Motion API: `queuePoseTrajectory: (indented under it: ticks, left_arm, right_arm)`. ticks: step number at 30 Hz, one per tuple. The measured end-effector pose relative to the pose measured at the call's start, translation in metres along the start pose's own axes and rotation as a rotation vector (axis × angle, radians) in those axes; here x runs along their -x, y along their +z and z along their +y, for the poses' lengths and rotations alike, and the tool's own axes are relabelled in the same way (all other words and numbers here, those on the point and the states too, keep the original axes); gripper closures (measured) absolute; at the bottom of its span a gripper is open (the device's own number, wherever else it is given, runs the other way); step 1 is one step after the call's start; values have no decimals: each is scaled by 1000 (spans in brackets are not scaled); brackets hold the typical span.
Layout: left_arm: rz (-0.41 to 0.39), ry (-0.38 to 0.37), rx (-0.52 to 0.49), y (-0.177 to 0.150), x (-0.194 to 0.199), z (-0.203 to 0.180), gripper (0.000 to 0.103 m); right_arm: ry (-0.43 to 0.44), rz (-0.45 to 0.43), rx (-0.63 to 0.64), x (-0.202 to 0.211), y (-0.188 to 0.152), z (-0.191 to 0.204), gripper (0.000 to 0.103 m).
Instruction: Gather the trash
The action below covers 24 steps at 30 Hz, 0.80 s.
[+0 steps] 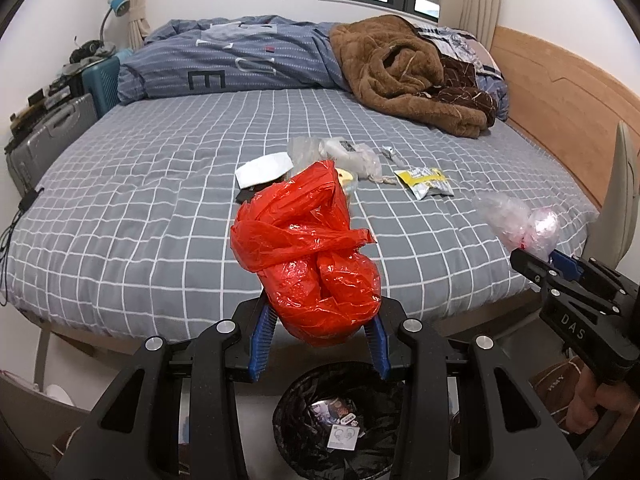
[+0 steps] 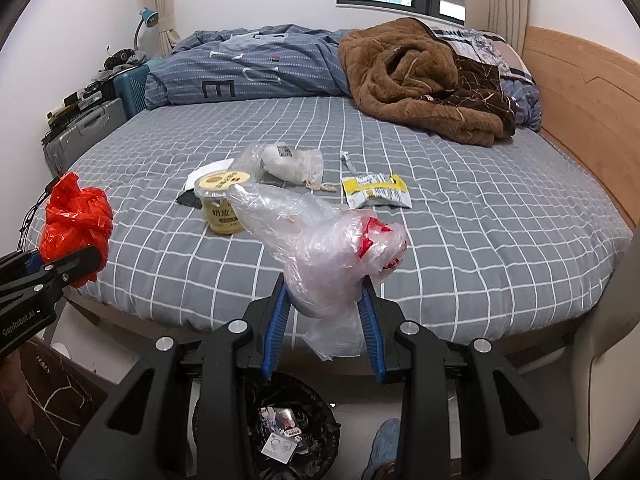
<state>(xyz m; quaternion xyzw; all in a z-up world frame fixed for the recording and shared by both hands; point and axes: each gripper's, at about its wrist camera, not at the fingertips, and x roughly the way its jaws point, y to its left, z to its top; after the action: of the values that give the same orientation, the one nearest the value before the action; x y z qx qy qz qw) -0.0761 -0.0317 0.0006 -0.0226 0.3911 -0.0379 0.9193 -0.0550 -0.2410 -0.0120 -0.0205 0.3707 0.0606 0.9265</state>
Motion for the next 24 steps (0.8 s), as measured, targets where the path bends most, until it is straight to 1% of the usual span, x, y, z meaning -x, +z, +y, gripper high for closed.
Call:
queuePoseTrajectory:
  ticks: [14, 17, 24]
  left_arm:
    - [16, 0, 3, -22, 9, 1, 64]
    - [13, -4, 16, -28, 10, 3, 64]
    - [31, -3, 28, -43, 3, 4, 64]
  right_arm:
    - [1, 27, 9, 6, -19, 5, 70]
    - [2, 27, 6, 8, -23, 5, 70]
    - [-1, 53, 6, 5, -38, 7, 70]
